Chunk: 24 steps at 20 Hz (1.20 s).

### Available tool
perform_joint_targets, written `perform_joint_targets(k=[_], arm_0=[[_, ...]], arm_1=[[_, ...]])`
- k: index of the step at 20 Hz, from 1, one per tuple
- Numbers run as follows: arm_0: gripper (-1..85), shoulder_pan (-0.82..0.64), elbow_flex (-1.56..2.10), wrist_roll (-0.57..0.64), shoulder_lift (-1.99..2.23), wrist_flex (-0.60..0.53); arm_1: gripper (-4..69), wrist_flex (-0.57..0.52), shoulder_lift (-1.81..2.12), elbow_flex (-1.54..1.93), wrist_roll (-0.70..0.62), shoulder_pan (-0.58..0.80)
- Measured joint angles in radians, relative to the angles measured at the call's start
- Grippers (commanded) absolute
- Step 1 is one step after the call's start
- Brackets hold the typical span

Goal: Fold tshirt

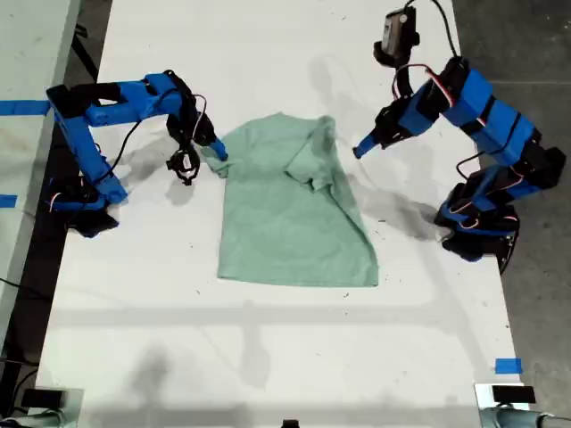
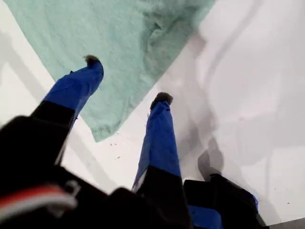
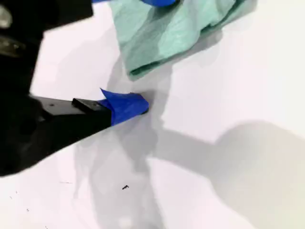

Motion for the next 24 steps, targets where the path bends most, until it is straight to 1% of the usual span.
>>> perform_joint_targets(k=[3, 11, 13, 15, 18, 19, 20, 21, 22, 23, 24], arm_0=[[0.1, -0.003, -0.023, 0.025, 0.0, -0.017], [0.1, -0.041, 0.011, 0.017, 0.29, 0.06], [0.1, 0.015, -0.055, -0.017, 0.301, 0.077], [0.1, 0.109, -0.215, -0.051, 0.229, 0.109], [0.1, 0.242, -0.629, -0.083, -0.077, 0.239], [0.1, 0.27, -0.775, -0.089, -0.178, 0.264], [0.1, 0.291, -0.85, -0.097, -0.229, 0.244], [1.0, 0.307, -0.884, -0.091, -0.255, 0.256], [3.2, 0.316, -0.904, -0.094, -0.278, 0.23], [10.1, 0.322, -0.91, -0.086, -0.29, 0.215], [26.7, 0.328, -0.916, -0.086, -0.299, 0.192]], arm_1=[[24.0, -0.018, 0.051, 0.051, 0.009, -0.002], [23.7, -0.034, 0.112, 0.117, 0.015, -0.003], [23.5, -0.035, 0.12, 0.129, 0.015, -0.003], [23.4, -0.038, 0.132, 0.132, 0.015, -0.003], [23.2, -0.038, 0.137, 0.132, 0.025, -0.003], [23.2, -0.038, 0.137, 0.135, 0.029, -0.003], [23.2, -0.038, 0.138, 0.141, 0.035, -0.003], [23.1, -0.038, 0.143, 0.153, 0.04, -0.003], [23.1, -0.038, 0.147, 0.164, 0.044, -0.003], [23.1, -0.038, 0.149, 0.169, 0.046, -0.003], [23.1, -0.038, 0.149, 0.169, 0.051, -0.003]])
